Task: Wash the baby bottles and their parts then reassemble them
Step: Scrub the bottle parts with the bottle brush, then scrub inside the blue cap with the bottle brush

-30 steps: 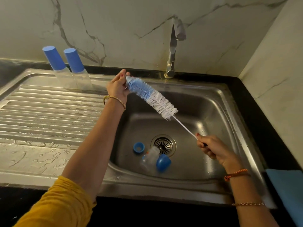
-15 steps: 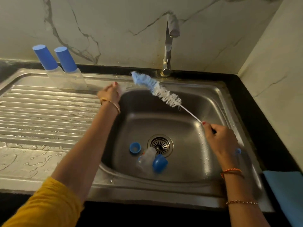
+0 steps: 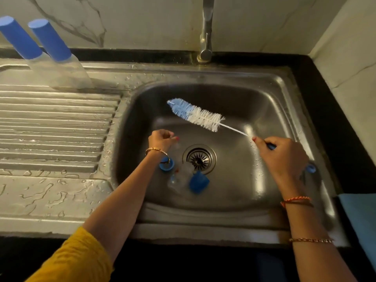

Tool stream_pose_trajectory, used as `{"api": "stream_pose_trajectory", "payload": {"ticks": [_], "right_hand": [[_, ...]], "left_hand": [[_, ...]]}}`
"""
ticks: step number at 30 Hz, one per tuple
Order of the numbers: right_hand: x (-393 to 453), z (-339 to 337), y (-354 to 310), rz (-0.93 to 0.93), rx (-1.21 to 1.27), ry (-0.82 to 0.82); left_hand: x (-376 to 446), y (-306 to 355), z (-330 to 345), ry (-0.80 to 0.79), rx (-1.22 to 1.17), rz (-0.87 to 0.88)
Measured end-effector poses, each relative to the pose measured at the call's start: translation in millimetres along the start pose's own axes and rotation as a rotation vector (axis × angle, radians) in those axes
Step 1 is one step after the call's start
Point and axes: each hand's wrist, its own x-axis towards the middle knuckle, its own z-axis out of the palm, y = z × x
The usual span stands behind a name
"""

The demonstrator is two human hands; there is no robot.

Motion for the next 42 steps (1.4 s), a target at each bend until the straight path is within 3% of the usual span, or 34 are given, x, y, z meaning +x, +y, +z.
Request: {"api": "stream_pose_trajectory", "payload": {"ticks": [6, 14, 20, 25, 28, 31, 35, 42], "right_hand": [[0.1, -1.1, 1.8, -0.031, -0.006, 0.01], [0.0, -1.7, 5.7, 0.014, -0.048, -0.02], [0.6, -3.3, 2.2, 0.059, -0.071, -0.073], [0.4, -4.2, 4.1, 0.064, -0.022, -0.053], [0.8, -5.8, 1.6, 0.079, -0.016, -0.029], [-0.1, -7.3, 1.9, 0.094, -0.004, -0.01], [0.4, -9.5, 3.8, 0.115, 0.046, -0.011], [0.2, -11.1, 4.3, 0.104, 0.064, 0.015]], "left_hand": [[17.4, -7.9, 14.3, 0.029, 0.288, 0.115], [34.4, -30.4, 32.9, -0.193, 0.584, 0.233], [36.6, -31.1, 32.0, -0.23, 0.734, 0.266], [11.7, 1.5, 27.5, -0.163, 0.603, 0.343], [-19.7, 25.6, 29.6, -0.335, 0.607, 0.444], [-50.1, 35.1, 39.7, -0.521, 0.917, 0.413], [-74.1, 27.2, 66.8, -0.504, 1.358, 0.455], [-78.0, 10.0, 68.2, -0.434, 1.479, 0.584]]}}
